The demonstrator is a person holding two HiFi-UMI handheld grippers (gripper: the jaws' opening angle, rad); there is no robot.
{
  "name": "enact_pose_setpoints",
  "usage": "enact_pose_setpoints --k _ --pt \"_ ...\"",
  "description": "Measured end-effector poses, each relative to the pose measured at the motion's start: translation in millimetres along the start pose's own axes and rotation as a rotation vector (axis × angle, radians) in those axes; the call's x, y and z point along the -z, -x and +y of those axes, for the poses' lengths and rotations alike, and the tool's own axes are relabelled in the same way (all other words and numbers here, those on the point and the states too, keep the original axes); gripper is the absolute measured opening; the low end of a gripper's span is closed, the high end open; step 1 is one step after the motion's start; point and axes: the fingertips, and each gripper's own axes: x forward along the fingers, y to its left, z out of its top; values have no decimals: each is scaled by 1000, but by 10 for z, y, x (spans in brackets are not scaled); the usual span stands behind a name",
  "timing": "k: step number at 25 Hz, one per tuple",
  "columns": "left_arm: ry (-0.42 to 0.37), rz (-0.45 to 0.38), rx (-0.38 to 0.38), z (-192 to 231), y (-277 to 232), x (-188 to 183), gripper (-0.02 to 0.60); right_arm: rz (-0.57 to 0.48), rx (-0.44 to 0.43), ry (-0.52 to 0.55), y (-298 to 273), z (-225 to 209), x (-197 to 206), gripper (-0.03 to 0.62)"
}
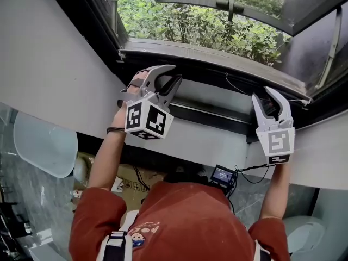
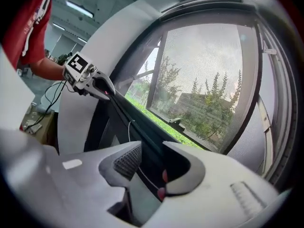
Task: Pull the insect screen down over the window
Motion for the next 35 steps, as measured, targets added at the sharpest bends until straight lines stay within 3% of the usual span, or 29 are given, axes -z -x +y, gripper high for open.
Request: enact_pose_setpoints --k 11,20,24,29,35 --pt "462 -166 -175 -248 319 -42 106 -57 50 -180 305 235 158 146" --pt "737 -209 -238 -544 492 -26 106 -135 169 -389 540 431 407 144" --pt "794 -223 -292 -676 548 33 104 -176 247 -466 632 494 446 144" --pt "838 -217 -324 -752 586 89 104 -196 260 -489 627 622 449 144" --pt "833 -203 -314 -842 575 79 94 -215 271 -493 587 741 434 143"
